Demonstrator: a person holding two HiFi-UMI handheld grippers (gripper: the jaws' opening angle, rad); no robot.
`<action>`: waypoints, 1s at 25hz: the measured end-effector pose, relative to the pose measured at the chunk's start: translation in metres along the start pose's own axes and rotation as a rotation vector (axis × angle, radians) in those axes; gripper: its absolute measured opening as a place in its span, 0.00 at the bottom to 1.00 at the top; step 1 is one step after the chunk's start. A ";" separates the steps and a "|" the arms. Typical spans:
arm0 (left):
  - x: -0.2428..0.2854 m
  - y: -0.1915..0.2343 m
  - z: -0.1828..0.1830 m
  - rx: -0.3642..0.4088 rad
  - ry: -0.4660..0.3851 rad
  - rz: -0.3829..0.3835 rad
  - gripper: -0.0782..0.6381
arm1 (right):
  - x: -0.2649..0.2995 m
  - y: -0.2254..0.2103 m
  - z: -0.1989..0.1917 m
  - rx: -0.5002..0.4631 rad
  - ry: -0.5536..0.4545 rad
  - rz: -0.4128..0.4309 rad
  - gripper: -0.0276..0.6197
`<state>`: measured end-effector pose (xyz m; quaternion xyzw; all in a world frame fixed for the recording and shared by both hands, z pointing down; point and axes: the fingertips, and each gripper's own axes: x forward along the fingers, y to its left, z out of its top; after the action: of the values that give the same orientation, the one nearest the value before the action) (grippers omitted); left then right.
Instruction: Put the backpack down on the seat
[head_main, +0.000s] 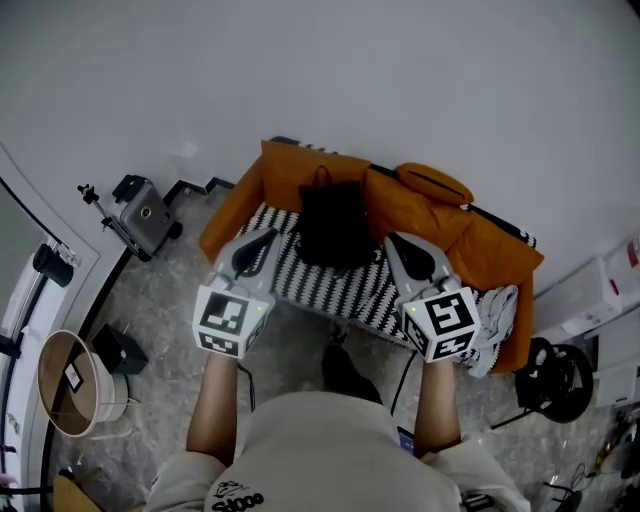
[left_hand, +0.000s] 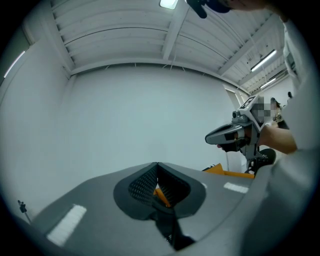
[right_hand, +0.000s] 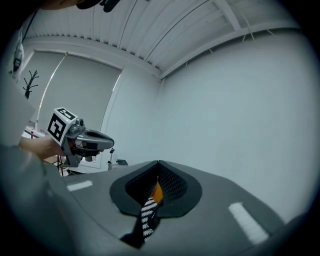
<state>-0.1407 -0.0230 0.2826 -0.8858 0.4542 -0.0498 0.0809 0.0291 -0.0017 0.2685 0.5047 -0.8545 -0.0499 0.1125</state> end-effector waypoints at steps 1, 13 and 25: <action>-0.001 -0.002 0.001 0.003 -0.001 -0.001 0.12 | -0.001 0.001 0.000 0.001 -0.002 0.001 0.05; -0.004 -0.015 0.003 0.015 0.015 -0.012 0.12 | -0.009 0.004 -0.010 -0.021 0.024 0.014 0.05; 0.003 -0.012 -0.011 -0.001 0.048 -0.011 0.12 | 0.002 -0.001 -0.023 -0.013 0.054 0.021 0.05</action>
<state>-0.1308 -0.0195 0.2958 -0.8868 0.4514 -0.0713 0.0692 0.0344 -0.0032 0.2904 0.4959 -0.8561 -0.0405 0.1394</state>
